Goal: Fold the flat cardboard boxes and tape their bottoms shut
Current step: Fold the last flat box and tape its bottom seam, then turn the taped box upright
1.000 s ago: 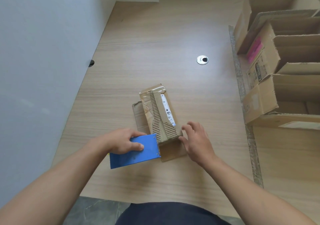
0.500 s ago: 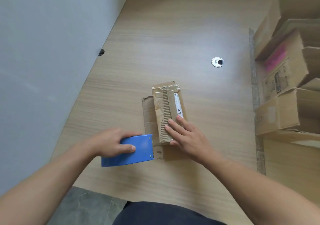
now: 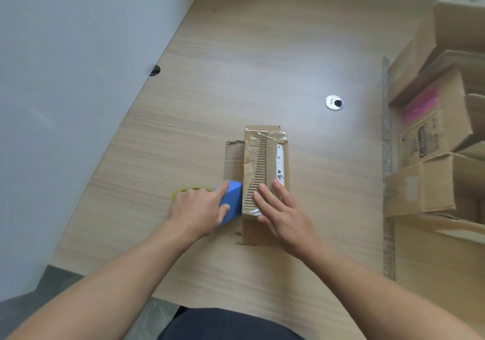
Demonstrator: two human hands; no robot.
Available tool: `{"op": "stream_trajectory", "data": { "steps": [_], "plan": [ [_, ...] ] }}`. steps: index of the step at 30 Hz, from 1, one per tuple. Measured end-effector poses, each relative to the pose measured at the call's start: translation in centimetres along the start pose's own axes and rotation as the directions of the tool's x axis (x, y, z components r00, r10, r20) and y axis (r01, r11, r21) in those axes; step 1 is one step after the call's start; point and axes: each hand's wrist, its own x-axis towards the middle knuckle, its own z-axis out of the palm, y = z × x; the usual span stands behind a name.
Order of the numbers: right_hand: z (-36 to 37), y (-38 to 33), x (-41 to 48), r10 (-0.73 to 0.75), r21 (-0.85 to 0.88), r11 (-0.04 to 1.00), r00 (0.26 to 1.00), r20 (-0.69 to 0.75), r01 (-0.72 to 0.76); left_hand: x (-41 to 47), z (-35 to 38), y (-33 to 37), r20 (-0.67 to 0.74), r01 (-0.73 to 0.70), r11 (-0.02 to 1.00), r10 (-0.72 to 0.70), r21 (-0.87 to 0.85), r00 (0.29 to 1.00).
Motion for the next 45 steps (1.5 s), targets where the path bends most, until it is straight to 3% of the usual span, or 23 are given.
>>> {"op": "stream_trajectory", "data": {
  "steps": [4,8,12,15,18,20,23,25,27,28,32,35,36,37,39,41,42,45],
  "plan": [
    [-0.5,-0.8,-0.3,0.092,0.085,0.991,0.993,0.073,-0.099,1.1,-1.3,1.7,-0.025,0.045,0.998,-0.045,0.032,0.999],
    [-1.3,-0.5,-0.9,0.179,0.243,0.941,0.954,0.240,-0.237,0.9,-1.8,-1.1,-0.090,0.137,0.985,-0.146,-0.103,0.985],
    [-2.4,-0.7,-1.2,0.238,0.357,0.888,0.954,0.181,-0.289,0.5,0.1,-3.3,-0.108,0.182,0.973,-0.197,-0.139,0.974],
    [-3.0,-0.2,-0.6,0.447,0.447,0.753,0.874,0.190,-0.482,0.5,1.8,-3.2,-0.007,0.169,0.968,-0.173,-0.184,0.985],
    [-3.4,0.4,-0.4,0.620,0.538,0.512,0.721,0.307,-0.670,0.3,2.8,-2.6,0.067,0.198,0.929,-0.186,-0.312,0.980],
    [-3.3,0.4,-0.7,0.648,0.574,0.370,0.645,0.405,-0.731,-0.3,2.3,-2.1,-0.044,0.189,0.924,-0.216,-0.332,0.975],
    [-3.2,0.0,-1.5,0.596,0.610,0.298,0.642,0.482,-0.734,-2.2,1.9,-0.1,-0.422,-0.057,0.924,-0.117,-0.378,0.899],
    [-2.9,-0.5,-2.0,0.592,0.638,0.278,0.651,0.475,-0.718,-3.5,2.0,2.3,-0.323,-0.163,0.812,-0.033,-0.561,0.946],
    [-2.5,-1.0,-2.4,0.630,0.640,0.292,0.646,0.430,-0.711,-4.2,2.7,4.7,-0.089,-0.071,0.666,0.007,-0.743,0.996],
    [-2.5,-1.2,-2.5,0.651,0.641,0.289,0.637,0.413,-0.711,-4.1,3.2,5.7,-0.049,-0.018,0.611,-0.033,-0.791,0.998],
    [-2.4,-2.2,-2.5,0.697,0.716,0.162,0.592,0.404,-0.679,-3.0,3.0,7.9,-0.014,0.114,0.394,-0.307,-0.912,0.952],
    [-2.6,-2.2,-3.2,0.721,0.749,-0.022,0.509,0.471,-0.662,-1.9,2.0,7.6,-0.022,0.103,0.391,-0.305,-0.915,0.952],
    [-3.0,-1.8,-3.4,0.723,0.749,-0.034,0.501,0.476,-0.662,-1.6,1.6,7.1,-0.040,0.077,0.403,-0.275,-0.912,0.961],
    [-3.7,-1.0,-3.6,0.750,0.734,0.019,0.494,0.439,-0.679,-1.5,1.2,6.6,-0.060,0.047,0.417,-0.240,-0.908,0.969],
    [-5.5,1.5,-3.6,0.851,0.679,0.177,0.458,0.259,-0.713,-1.4,0.4,5.3,-0.116,-0.019,0.479,-0.174,-0.878,0.978],
    [-7.7,4.3,-3.3,0.902,0.648,0.256,0.418,0.107,-0.718,-1.6,-0.2,4.4,-0.163,-0.075,0.544,-0.115,-0.836,0.980],
    [-8.7,5.3,-3.2,0.892,0.657,0.269,0.439,0.105,-0.704,-1.7,-0.4,4.0,-0.171,-0.097,0.555,-0.083,-0.826,0.982],
    [-9.9,6.0,-2.6,0.755,0.661,0.302,0.596,0.274,-0.687,-1.9,-1.3,4.1,-0.213,-0.169,0.556,-0.013,-0.814,0.977]
  ]
}}
